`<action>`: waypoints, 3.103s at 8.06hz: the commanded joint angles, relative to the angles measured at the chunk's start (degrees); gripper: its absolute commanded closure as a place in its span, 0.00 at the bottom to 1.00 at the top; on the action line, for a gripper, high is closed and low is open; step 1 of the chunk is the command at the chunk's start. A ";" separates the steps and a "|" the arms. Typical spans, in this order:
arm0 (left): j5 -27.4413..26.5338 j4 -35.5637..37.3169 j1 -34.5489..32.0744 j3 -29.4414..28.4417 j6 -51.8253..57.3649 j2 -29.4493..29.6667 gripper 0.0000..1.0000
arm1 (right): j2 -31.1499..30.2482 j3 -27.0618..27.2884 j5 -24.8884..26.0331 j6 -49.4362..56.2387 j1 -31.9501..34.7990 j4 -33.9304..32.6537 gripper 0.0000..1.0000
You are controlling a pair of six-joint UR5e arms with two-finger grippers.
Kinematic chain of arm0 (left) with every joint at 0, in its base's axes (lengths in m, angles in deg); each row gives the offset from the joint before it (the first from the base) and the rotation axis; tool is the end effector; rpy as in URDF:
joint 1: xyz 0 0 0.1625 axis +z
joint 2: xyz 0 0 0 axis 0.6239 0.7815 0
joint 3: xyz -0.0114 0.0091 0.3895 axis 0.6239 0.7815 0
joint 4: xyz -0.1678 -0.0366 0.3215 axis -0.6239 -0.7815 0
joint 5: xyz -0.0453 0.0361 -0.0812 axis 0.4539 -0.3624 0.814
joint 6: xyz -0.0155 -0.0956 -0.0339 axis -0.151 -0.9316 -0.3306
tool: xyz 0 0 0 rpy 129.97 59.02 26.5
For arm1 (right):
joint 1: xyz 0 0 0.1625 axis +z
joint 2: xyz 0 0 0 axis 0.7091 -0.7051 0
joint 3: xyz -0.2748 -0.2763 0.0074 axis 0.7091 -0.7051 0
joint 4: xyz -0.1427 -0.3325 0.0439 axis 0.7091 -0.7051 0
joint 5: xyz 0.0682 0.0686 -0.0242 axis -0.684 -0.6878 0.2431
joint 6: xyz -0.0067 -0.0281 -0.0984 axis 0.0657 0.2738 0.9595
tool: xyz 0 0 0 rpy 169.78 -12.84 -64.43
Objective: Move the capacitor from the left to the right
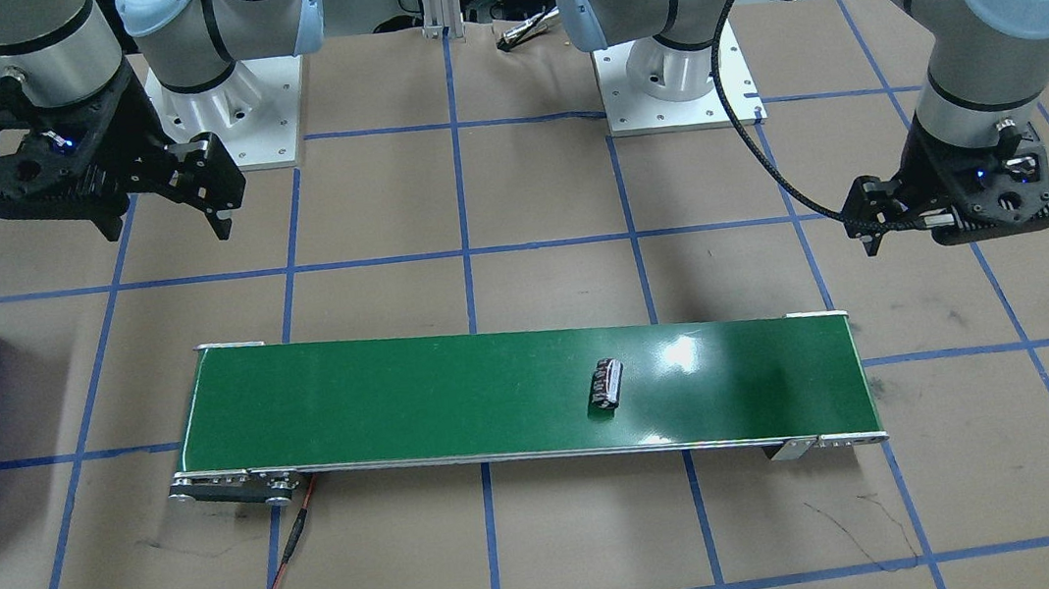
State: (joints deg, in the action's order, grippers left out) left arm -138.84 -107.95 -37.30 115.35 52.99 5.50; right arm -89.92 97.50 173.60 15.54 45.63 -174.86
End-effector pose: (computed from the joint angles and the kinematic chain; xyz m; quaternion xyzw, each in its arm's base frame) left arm 0.0079 -0.4759 0.3906 0.0285 0.9908 -0.0132 0.1318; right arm 0.1355 -0.4327 0.4512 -0.0477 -0.9986 0.0128 0.0169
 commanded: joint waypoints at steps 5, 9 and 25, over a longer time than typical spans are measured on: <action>0.08 0.00 -0.03 0.25 0.00 0.07 0.00 | -0.05 0.00 0.00 0.00 0.00 0.00 0.00; 0.34 -0.61 -0.03 -0.10 -0.17 -0.28 0.00 | 0.04 0.00 0.00 0.00 0.00 0.00 0.00; 15.03 -15.41 -0.65 -0.19 -19.06 -6.10 0.00 | 16.74 5.79 -8.49 -0.79 0.35 -6.92 0.00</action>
State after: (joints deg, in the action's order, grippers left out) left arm -123.83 -126.21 -38.13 115.08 35.22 -3.00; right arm -73.40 101.43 171.62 14.79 45.98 -178.73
